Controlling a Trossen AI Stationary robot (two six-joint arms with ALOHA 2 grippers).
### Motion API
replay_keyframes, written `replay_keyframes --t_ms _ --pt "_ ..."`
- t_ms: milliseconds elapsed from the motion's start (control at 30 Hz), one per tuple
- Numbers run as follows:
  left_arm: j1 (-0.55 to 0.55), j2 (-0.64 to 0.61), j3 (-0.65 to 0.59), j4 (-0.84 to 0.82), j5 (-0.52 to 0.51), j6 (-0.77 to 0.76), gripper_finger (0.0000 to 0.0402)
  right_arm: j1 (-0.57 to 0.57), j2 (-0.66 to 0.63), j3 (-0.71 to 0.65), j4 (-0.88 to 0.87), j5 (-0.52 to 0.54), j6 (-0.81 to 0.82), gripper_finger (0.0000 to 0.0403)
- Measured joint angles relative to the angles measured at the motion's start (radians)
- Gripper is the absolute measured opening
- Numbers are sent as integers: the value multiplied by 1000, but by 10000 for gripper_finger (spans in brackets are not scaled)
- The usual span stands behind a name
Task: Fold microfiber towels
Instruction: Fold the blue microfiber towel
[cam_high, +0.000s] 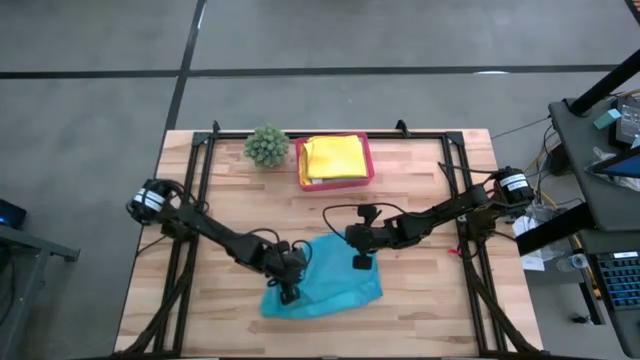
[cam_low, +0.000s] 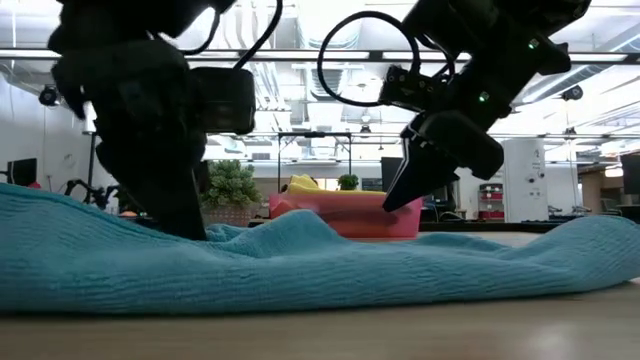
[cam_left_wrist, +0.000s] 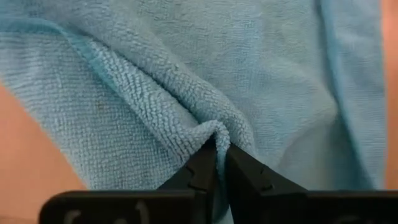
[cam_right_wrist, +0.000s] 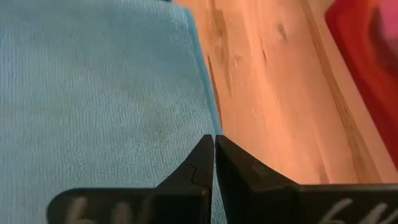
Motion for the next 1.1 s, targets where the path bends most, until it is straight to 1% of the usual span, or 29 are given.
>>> replay_keyframes --t_ms 100,333,400,500,567,633,733,767,800,833,900,1000,1100 --pt "4 -3 6 1 46 -25 35 0 0 0 21 0 -1 9" --pt "5 -29 7 8 48 -32 120 10 0 0 51 -7 15 9" --pt "6 -28 6 13 7 -32 142 20 4 -1 63 -8 30 9" --pt "6 -25 7 13 -95 -32 161 38 24 -2 81 -9 54 9" --pt "6 -23 12 -7 -132 -29 161 52 48 -3 95 -9 62 9" --pt "6 -23 35 -70 -147 -25 155 63 76 -3 100 -10 67 9" --pt "6 -23 93 -271 -148 -33 139 68 117 -3 89 -12 83 9" --pt "6 -23 111 -326 -145 -33 133 67 124 -4 84 -11 89 9" --pt "6 -22 126 -349 -140 -33 129 66 128 -3 83 -9 94 9" --pt "6 -22 141 -341 -124 -33 126 66 131 -3 80 -9 95 9" --pt "4 -22 160 -262 -78 -32 124 66 132 -3 82 -5 95 9" --pt "4 -22 174 -133 39 13 123 65 132 -3 83 -5 87 9" --pt "5 -23 186 -118 99 18 123 66 132 -3 84 -3 83 9"
